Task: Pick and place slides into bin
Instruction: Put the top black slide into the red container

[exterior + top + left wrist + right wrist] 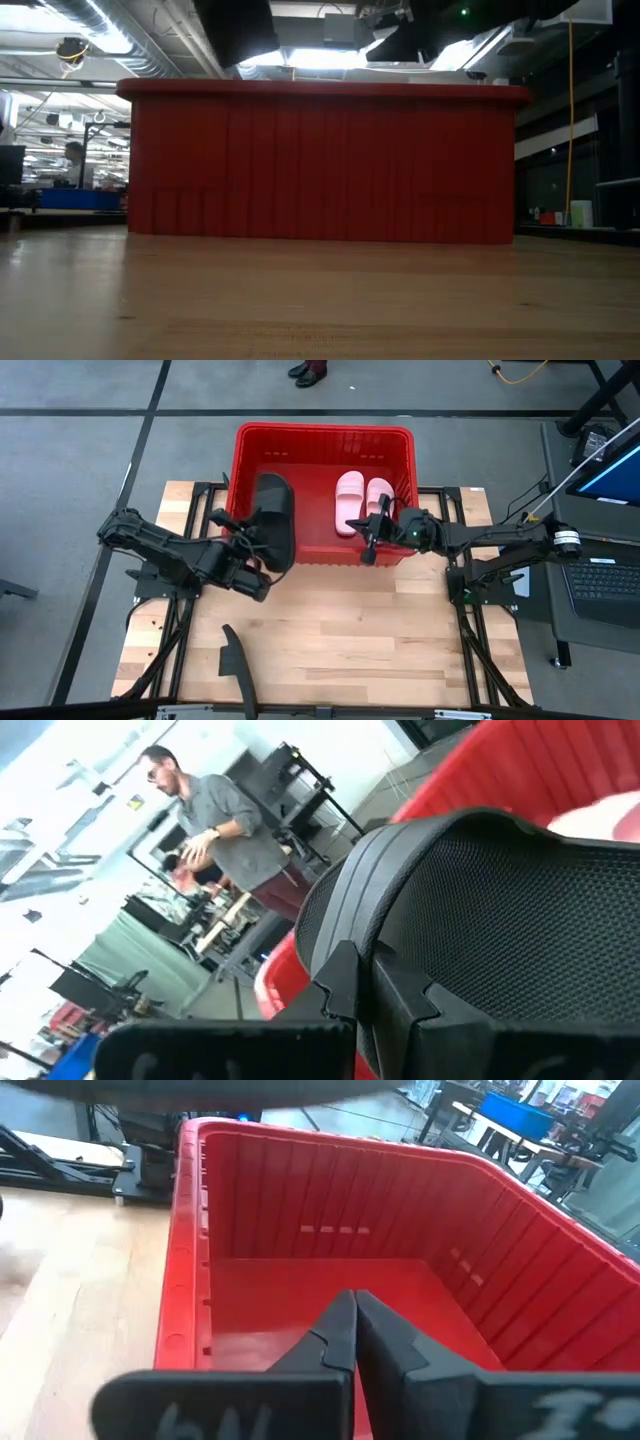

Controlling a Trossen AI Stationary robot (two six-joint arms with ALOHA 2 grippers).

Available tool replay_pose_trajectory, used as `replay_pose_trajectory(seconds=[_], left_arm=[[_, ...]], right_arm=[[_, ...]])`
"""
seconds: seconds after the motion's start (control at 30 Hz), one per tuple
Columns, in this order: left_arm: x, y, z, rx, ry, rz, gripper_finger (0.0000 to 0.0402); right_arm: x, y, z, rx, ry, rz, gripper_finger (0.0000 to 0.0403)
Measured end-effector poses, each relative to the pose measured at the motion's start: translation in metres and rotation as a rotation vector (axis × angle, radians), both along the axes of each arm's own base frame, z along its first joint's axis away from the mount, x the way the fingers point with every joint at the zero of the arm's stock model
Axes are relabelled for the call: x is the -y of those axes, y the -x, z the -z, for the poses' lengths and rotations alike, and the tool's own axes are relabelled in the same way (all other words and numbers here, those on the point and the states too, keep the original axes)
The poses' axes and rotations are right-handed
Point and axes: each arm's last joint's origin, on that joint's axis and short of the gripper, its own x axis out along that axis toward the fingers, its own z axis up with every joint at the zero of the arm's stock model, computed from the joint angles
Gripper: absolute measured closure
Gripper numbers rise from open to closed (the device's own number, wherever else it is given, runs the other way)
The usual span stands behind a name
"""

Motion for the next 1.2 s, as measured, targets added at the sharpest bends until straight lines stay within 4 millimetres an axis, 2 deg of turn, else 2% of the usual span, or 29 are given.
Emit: replay_pose_trajectory(seconds=[0.1,0.2,0.33,0.53,0.67,0.8,0.93,1.2], left_arm=[[0.005,-0.006,0.014,-0.024,0.012,0.023,0.0398],[0.008,-0.012,0.019,-0.025,0.008,0.033,0.0398],[0.010,-0.021,0.016,-0.023,0.013,0.047,0.0398],[0.011,-0.047,0.001,-0.107,0.052,0.177,0.0398],[-0.010,-0.057,-0.017,-0.087,0.101,0.301,0.0398],[-0.037,-0.059,-0.028,-0.065,0.074,0.259,0.0398],[-0.058,-0.059,-0.040,-0.004,0.087,0.326,0.0398],[-0.093,-0.060,-0.019,-0.047,0.052,0.288,0.0398]], right_arm=[[-0.002,0.000,0.000,0.001,0.000,-0.009,0.0391],[-0.005,-0.001,0.000,0.000,0.000,-0.020,0.0390],[-0.010,-0.001,0.000,-0.001,-0.001,-0.039,0.0390],[-0.017,-0.002,0.000,0.000,-0.002,-0.064,0.0390],[-0.024,-0.002,0.000,0.000,-0.005,-0.087,0.0390],[-0.028,-0.002,0.000,-0.003,-0.002,-0.101,0.0390],[-0.027,-0.002,0.000,-0.005,0.004,-0.099,0.0397],[-0.012,-0.001,0.002,-0.022,0.005,-0.041,0.0392]])
